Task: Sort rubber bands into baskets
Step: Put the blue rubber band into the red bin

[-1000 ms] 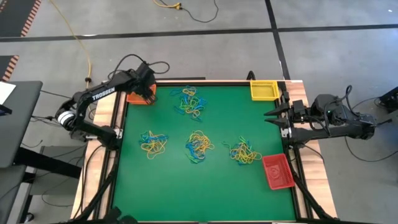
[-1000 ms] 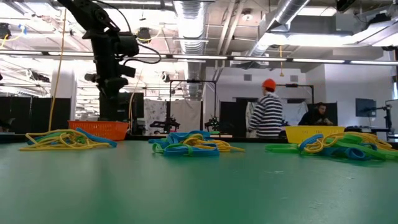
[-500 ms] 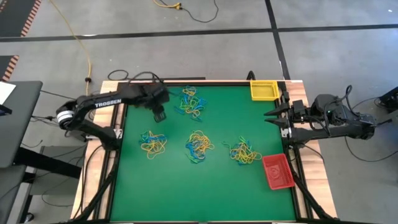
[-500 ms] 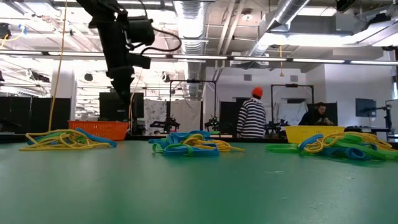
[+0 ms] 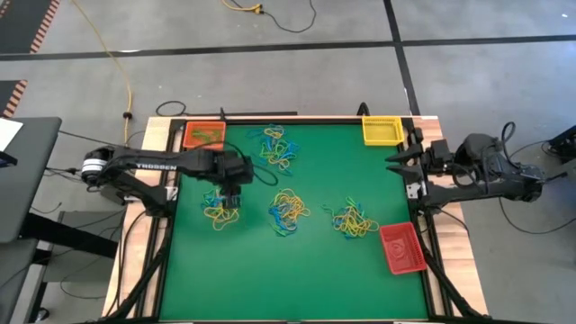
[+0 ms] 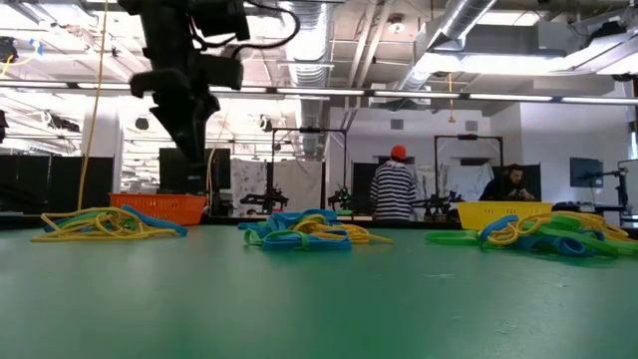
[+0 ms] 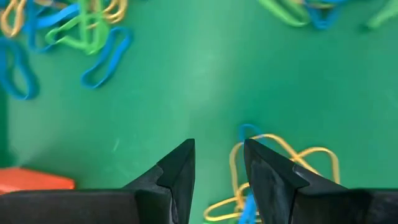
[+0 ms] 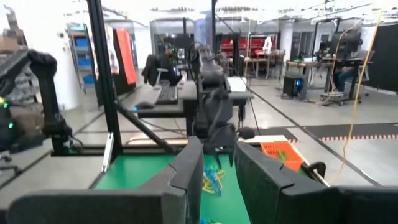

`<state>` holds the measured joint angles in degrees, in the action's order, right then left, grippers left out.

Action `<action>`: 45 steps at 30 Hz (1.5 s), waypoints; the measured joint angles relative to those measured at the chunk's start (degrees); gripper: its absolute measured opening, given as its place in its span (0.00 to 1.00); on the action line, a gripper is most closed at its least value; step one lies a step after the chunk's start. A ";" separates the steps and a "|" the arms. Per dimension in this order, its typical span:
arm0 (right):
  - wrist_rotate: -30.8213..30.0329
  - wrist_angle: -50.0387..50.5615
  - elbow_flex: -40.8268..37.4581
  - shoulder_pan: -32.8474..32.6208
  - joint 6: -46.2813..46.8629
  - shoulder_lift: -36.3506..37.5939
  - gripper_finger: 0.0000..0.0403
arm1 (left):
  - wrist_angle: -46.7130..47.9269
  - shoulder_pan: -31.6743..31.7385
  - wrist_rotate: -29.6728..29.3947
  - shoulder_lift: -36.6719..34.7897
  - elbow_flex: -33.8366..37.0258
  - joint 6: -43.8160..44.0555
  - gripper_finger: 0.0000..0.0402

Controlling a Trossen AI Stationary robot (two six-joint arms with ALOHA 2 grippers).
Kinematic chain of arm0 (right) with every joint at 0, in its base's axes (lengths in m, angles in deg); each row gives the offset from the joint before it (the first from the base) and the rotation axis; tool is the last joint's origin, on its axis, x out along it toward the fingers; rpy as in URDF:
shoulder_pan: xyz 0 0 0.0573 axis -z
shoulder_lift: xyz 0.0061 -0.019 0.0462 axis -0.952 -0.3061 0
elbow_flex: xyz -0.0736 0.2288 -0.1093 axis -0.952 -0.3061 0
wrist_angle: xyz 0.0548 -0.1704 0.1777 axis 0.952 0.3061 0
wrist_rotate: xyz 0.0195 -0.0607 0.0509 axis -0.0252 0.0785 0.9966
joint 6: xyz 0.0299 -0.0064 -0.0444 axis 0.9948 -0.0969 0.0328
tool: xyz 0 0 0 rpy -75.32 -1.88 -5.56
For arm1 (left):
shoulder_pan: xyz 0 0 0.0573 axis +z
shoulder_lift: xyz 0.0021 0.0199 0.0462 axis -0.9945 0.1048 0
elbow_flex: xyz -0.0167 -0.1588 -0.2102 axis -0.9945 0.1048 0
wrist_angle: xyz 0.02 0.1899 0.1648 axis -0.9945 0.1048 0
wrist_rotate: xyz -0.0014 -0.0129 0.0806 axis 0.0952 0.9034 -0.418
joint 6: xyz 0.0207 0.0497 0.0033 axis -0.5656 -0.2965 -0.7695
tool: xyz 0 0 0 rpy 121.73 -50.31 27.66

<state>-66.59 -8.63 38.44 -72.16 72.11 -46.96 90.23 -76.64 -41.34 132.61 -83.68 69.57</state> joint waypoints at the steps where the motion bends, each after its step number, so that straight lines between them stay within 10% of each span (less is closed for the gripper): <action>1: -0.01 -0.39 -0.01 0.00 0.28 -0.01 0.32 | -0.26 -0.91 0.00 0.00 0.00 0.36 0.32; 11: -0.13 -3.52 0.03 0.04 0.60 -2.56 0.32 | -4.97 -8.08 -0.08 0.00 0.00 4.51 0.32; 26: -7.39 8.98 0.04 0.19 -7.66 -27.77 0.32 | -12.82 -19.97 -9.18 -0.03 0.22 13.33 0.32; 45: -4.69 20.07 -1.27 -5.32 -1.63 -53.37 0.32 | -43.17 -22.28 -10.29 -0.04 19.09 14.73 0.32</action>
<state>-71.28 11.44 37.16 -77.48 70.49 -100.34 47.06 -98.92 -51.63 132.56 -64.60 84.30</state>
